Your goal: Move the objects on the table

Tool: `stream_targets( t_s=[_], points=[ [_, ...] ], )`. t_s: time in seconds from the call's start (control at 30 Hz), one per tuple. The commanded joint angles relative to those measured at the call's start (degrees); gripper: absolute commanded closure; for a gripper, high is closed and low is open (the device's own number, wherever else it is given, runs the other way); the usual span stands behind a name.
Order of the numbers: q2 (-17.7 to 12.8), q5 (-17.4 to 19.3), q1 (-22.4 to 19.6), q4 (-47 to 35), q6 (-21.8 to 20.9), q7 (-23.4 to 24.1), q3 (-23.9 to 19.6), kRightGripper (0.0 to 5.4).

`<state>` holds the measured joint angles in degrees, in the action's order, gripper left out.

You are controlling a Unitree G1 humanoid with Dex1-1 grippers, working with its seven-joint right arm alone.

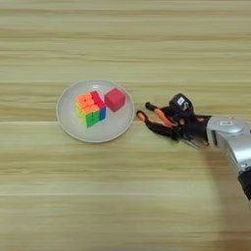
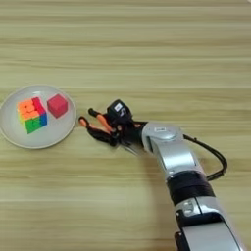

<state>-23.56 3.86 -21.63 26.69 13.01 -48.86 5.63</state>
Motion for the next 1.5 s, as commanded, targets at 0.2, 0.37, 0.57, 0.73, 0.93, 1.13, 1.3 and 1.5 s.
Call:
stream_targets(
  t_s=[0.2, 0.37, 0.57, 0.73, 0.93, 1.13, 1.3, 1.5],
  points=[
    [-1.66, 1.4, -3.43, -10.24, 0.83, 2.95, -3.67, 2.04],
    [-2.36, 2.05, -2.58, -16.59, 2.43, 2.79, -4.98, 2.05],
    [-3.08, 3.81, -1.25, -25.57, 5.05, 2.2, -6.28, 2.07],
    [-3.6, 5.52, -0.33, -31.91, 7.09, 1.74, -6.77, 2.07],
    [-4.14, 7.16, 0.92, -36.82, 8.55, 0.87, -6.65, 2.07],
    [-4.79, 9.13, 2.19, -40.99, 9.07, -0.67, -6.43, 2.07],
    [-5.34, 11.88, 3.42, -45.55, 10.61, -2.96, -5.85, 2.07],
    [-5.52, 12.41, 4.68, -48.69, 11.57, -4.67, -3.1, 2.07]
  ],
)
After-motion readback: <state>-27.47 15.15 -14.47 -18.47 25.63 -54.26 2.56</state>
